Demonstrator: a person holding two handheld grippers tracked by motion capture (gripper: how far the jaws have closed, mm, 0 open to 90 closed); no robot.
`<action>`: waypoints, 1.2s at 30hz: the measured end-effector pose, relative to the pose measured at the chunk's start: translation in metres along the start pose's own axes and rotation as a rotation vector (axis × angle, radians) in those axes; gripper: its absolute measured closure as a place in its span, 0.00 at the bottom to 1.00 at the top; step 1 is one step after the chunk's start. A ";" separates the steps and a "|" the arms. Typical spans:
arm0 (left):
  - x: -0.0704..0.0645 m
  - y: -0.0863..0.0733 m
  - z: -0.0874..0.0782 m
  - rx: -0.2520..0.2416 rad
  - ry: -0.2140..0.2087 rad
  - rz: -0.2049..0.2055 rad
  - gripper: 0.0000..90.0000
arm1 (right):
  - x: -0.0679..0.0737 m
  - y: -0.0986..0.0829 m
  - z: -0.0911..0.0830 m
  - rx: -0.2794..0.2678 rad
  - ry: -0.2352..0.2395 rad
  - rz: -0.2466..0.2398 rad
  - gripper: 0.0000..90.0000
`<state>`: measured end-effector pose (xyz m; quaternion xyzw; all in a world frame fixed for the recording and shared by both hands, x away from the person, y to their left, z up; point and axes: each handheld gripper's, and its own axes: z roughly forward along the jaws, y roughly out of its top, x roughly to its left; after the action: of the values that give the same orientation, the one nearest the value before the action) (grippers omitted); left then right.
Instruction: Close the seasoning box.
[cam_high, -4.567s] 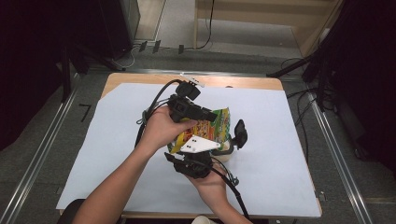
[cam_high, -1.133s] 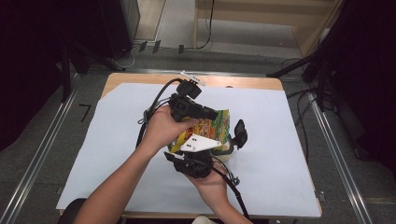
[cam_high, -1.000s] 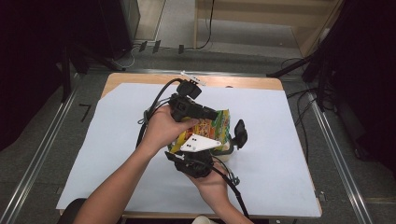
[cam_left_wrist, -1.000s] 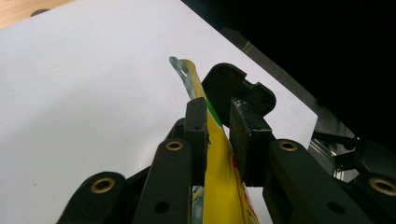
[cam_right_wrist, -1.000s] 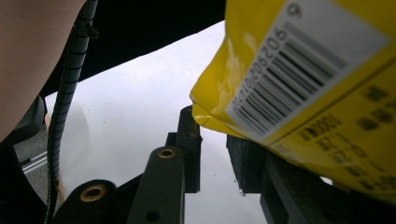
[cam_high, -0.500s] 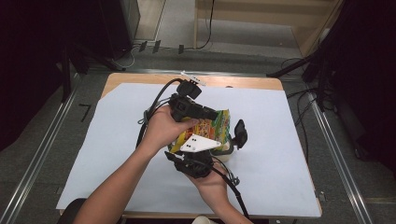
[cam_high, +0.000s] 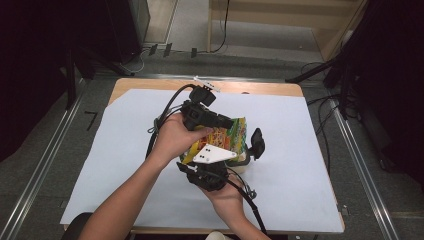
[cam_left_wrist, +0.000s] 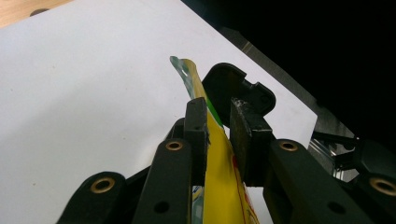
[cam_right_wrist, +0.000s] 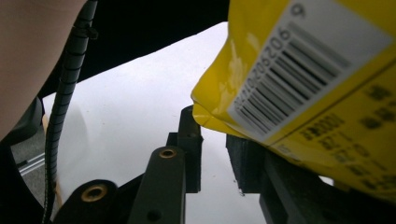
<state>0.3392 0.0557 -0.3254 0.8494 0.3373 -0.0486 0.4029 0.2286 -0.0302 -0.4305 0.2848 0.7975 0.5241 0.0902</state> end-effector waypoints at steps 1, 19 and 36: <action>0.000 0.000 0.000 0.001 0.002 0.001 0.86 | 0.000 0.000 0.000 0.001 -0.002 -0.004 0.88; 0.000 -0.001 0.000 0.000 -0.001 -0.001 0.86 | 0.001 -0.002 0.001 -0.015 0.000 -0.001 0.88; -0.001 -0.001 -0.001 -0.004 0.005 0.008 0.86 | 0.004 -0.002 0.001 -0.020 0.024 -0.008 0.84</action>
<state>0.3372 0.0565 -0.3252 0.8501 0.3349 -0.0441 0.4041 0.2249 -0.0276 -0.4325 0.2743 0.7945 0.5350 0.0853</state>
